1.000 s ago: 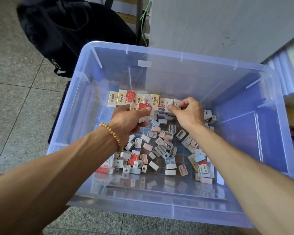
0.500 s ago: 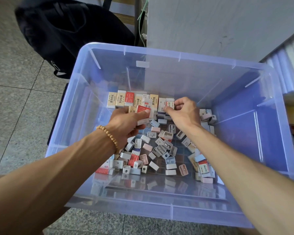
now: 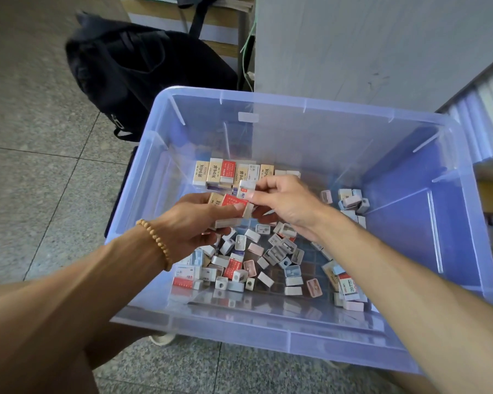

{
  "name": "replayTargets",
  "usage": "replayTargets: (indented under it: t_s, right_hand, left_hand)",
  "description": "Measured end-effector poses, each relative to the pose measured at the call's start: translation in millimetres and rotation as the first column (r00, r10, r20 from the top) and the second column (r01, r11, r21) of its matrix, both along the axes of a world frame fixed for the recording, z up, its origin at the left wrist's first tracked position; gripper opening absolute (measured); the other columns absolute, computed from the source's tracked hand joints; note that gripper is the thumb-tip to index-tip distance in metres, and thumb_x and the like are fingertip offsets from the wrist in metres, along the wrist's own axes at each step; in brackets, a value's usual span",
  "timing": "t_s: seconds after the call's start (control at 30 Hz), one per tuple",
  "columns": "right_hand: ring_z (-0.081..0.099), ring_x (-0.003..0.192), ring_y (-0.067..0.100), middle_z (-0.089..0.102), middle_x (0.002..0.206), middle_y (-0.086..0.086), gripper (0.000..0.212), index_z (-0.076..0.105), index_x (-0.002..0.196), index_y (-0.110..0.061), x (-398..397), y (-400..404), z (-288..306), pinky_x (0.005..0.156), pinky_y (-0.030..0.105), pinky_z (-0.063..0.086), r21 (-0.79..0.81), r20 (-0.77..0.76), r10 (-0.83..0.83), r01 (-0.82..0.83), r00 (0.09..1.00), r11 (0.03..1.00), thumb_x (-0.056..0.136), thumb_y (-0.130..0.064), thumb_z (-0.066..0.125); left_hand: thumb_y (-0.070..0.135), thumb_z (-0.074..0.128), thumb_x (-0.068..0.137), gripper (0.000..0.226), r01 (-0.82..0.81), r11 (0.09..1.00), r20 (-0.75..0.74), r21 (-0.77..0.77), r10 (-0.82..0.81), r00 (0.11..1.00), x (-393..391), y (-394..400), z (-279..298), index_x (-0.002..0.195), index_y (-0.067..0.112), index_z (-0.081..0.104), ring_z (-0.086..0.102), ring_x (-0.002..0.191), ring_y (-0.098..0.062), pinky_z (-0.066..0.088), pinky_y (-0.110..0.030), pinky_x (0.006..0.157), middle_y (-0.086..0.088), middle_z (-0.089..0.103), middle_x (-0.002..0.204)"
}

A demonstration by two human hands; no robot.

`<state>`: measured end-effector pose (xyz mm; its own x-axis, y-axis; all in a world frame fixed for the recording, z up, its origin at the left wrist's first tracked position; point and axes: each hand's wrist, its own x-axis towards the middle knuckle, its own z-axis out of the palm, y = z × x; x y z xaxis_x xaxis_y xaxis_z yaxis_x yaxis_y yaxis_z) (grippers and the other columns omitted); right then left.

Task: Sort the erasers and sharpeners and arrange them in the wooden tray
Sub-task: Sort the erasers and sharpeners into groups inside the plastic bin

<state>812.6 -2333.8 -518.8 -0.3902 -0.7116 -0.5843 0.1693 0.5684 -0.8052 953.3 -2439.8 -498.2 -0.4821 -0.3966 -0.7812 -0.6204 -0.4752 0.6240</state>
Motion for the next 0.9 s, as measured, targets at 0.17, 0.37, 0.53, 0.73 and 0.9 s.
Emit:
replayTargets:
  t_s: [0.17, 0.37, 0.53, 0.73, 0.9]
  right_hand:
    - [0.066, 0.066, 0.012, 0.075, 0.090, 0.013, 0.002, 0.070, 0.090, -0.011, -6.6, -21.7, -3.3, 0.067, 0.029, 0.061, 0.020, -0.114, -0.076, 0.079, 0.991, 0.997, 0.092, -0.012, 0.071]
    - [0.072, 0.072, 0.020, 0.073, 0.080, 0.007, 0.018, 0.065, 0.075, -0.020, 7.8, -79.6, -21.7, 0.076, 0.040, 0.062, 0.056, -0.251, -0.012, 0.026, 0.968, 0.998, 0.091, -0.015, 0.072]
    - [0.074, 0.083, 0.026, 0.075, 0.088, 0.009, 0.022, 0.065, 0.069, -0.020, 17.6, -106.1, -37.0, 0.081, 0.042, 0.061, 0.062, -0.305, -0.029, 0.050, 0.952, 0.997, 0.089, -0.016, 0.072]
    - [0.071, 0.083, 0.019, 0.076, 0.090, 0.000, 0.015, 0.070, 0.073, -0.023, 14.8, -96.0, -42.3, 0.078, 0.033, 0.060, 0.094, -0.513, 0.031, 0.021, 0.858, 0.995, 0.087, -0.027, 0.075]
    - [0.068, 0.081, 0.019, 0.075, 0.093, 0.000, 0.019, 0.066, 0.069, -0.025, 17.5, -104.5, -45.6, 0.068, 0.027, 0.054, 0.146, -0.589, 0.167, -0.100, 0.791, 0.984, 0.088, -0.025, 0.072]
  left_hand:
    - [0.015, 0.078, 0.081, 0.029, -0.066, 0.997, 0.108, -0.042, 0.070, 0.992, 20.1, 1.8, 1.1, 0.104, 0.002, 0.067, 0.057, 0.051, -0.011, 0.038, -0.018, 0.038, -0.010, 0.070, 0.083]
    - [0.010, 0.074, 0.085, 0.020, -0.102, 0.995, 0.116, -0.003, 0.102, 0.988, 27.8, 9.2, 6.4, 0.101, -0.001, 0.066, 0.055, 0.049, -0.012, 0.043, -0.020, 0.042, -0.006, 0.066, 0.068]
    - [0.008, 0.067, 0.090, 0.018, -0.195, 0.980, 0.091, 0.021, 0.193, 0.977, 25.9, 6.7, 4.0, 0.107, 0.003, 0.067, 0.060, 0.057, -0.013, 0.045, -0.023, 0.054, -0.008, 0.069, 0.083]
    - [0.002, 0.064, 0.091, 0.021, -0.240, 0.970, 0.073, 0.038, 0.237, 0.969, 24.5, 8.3, 1.8, 0.112, 0.002, 0.064, 0.065, 0.062, -0.014, 0.048, -0.023, 0.058, -0.012, 0.070, 0.092]
    - [0.004, 0.065, 0.091, 0.018, -0.254, 0.966, 0.043, 0.056, 0.252, 0.967, 25.1, 6.8, 4.4, 0.109, 0.003, 0.065, 0.066, 0.060, -0.014, 0.049, -0.022, 0.056, -0.013, 0.071, 0.092]
